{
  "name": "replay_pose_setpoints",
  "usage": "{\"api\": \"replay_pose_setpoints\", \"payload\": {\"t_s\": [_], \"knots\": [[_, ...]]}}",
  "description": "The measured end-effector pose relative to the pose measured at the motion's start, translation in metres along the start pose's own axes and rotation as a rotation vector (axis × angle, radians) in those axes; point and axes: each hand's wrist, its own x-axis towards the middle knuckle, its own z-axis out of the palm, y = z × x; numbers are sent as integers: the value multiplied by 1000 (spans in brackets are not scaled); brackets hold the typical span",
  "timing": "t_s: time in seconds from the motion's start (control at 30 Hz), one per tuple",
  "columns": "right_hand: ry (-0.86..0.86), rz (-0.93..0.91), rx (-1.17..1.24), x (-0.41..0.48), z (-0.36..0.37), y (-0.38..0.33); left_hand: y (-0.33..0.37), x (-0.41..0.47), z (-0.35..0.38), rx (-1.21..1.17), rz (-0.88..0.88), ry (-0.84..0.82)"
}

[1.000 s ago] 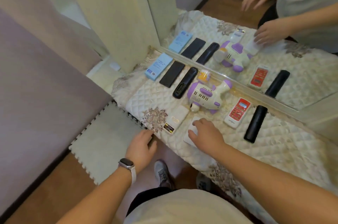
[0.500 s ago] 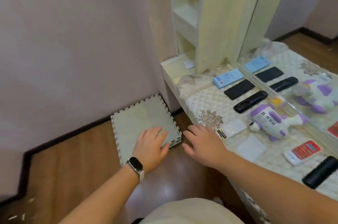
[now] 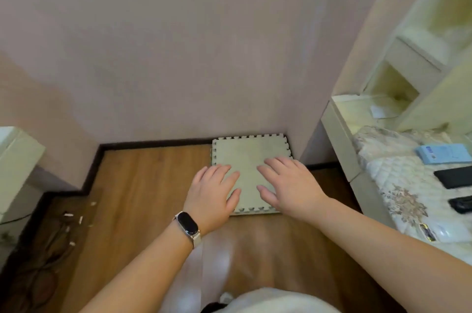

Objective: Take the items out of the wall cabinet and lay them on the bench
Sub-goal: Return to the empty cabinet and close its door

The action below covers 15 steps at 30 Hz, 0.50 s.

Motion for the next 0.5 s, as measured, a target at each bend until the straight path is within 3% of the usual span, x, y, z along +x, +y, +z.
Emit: {"api": "replay_pose_setpoints", "payload": {"t_s": [0.33,0.5], "knots": [[51,-228,77,118,12,-106,-113,-55,-46,37,-301,160],[47,-375,139,178,29,-148,-157,-72,-62,95,-479,142]]}}
